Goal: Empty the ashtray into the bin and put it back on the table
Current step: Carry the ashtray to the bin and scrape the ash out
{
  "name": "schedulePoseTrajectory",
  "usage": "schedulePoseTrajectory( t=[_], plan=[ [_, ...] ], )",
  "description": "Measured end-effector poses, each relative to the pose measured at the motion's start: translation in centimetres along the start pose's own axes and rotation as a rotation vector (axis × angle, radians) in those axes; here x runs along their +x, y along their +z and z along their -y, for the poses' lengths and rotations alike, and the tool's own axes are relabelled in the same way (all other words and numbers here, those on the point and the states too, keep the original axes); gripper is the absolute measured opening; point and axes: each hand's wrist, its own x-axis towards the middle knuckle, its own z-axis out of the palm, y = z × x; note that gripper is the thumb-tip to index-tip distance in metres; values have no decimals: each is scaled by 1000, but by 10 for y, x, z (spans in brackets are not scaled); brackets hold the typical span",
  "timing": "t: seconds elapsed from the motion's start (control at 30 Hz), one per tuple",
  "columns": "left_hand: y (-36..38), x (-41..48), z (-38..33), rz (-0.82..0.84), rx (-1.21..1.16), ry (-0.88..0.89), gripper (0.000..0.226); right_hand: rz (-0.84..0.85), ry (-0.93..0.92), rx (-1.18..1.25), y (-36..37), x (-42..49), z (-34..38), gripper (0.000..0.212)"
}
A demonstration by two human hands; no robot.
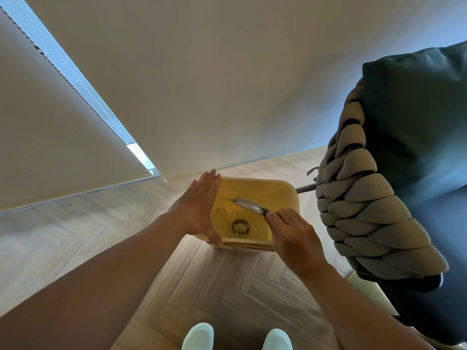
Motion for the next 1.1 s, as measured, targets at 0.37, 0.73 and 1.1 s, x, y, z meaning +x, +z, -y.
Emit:
schedulePoseTrajectory(
  t=[0.37,0.73,1.1],
  plan=[
    [-1,-1,-1,1,9,-6,157,-14,1,14,1,-3,-2,13],
    [-2,5,-2,48,63,-67,157,-26,818,589,-22,21,-5,28],
    [-46,-47,-84,-276,-929,-218,12,143,1278,1296,-93,9,19,27]
  ],
)
